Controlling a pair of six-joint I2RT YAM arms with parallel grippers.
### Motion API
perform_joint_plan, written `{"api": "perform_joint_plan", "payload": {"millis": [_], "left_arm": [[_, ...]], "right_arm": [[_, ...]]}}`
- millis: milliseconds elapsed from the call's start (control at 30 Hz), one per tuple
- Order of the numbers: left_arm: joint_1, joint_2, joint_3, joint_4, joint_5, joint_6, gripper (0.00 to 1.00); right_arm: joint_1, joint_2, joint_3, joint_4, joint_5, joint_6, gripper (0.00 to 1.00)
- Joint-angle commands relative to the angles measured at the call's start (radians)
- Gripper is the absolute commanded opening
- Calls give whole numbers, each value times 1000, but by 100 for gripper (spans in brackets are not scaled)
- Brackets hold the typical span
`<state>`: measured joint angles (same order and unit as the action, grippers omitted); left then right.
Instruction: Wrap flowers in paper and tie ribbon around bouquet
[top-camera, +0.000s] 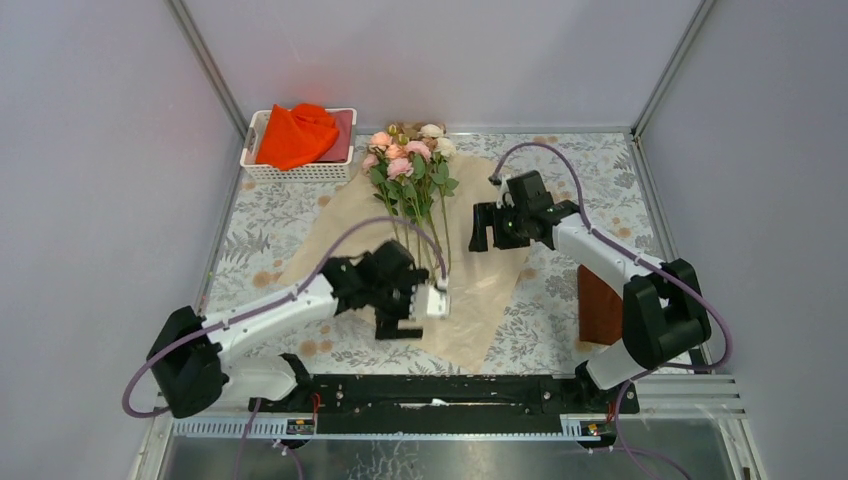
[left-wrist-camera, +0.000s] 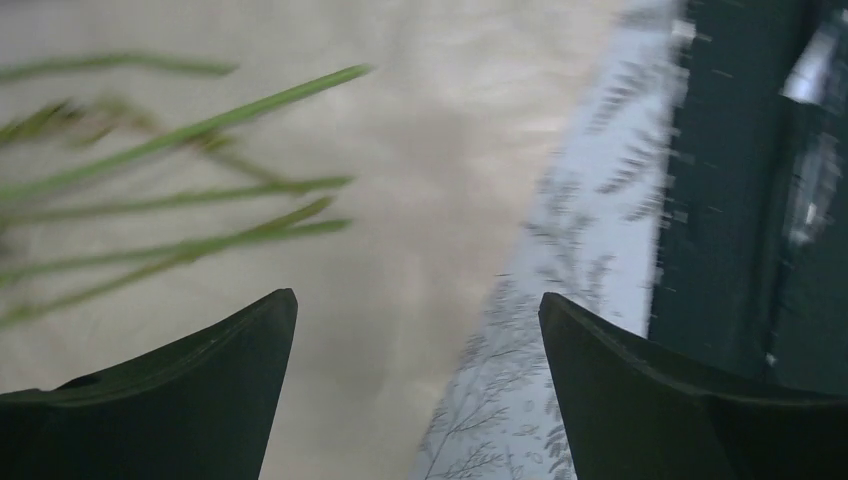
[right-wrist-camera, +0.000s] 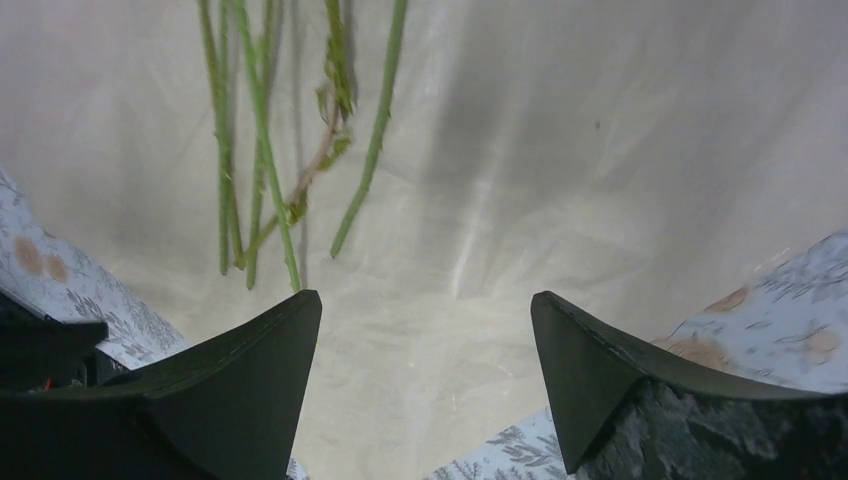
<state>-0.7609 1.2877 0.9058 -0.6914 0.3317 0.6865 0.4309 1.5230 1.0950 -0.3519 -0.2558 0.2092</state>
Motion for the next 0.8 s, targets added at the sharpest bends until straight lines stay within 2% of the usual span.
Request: {"api": "perform_joint_plan", "payload": {"millis": [0, 67, 300, 567, 667, 767], "left_arm": [[-192, -94, -144, 38, -51, 196, 99], [-213, -110, -205, 96, -78, 256, 99], [-213, -150, -366, 132, -279, 480, 99], [-212, -169, -593, 568, -474, 538, 98], [-212, -195, -603, 597, -486, 507, 98], [-212, -211, -563, 546, -465, 419, 91]], "right_arm": [[5, 0, -75, 45, -54, 120, 84], [5, -13, -119, 84, -71, 149, 82], [6, -42, -218, 123, -94, 177, 81], [24, -44, -240, 136, -118, 182, 79], [25, -47, -239, 138, -125, 176, 79], [28, -46, -241, 141, -138, 168, 79]]}}
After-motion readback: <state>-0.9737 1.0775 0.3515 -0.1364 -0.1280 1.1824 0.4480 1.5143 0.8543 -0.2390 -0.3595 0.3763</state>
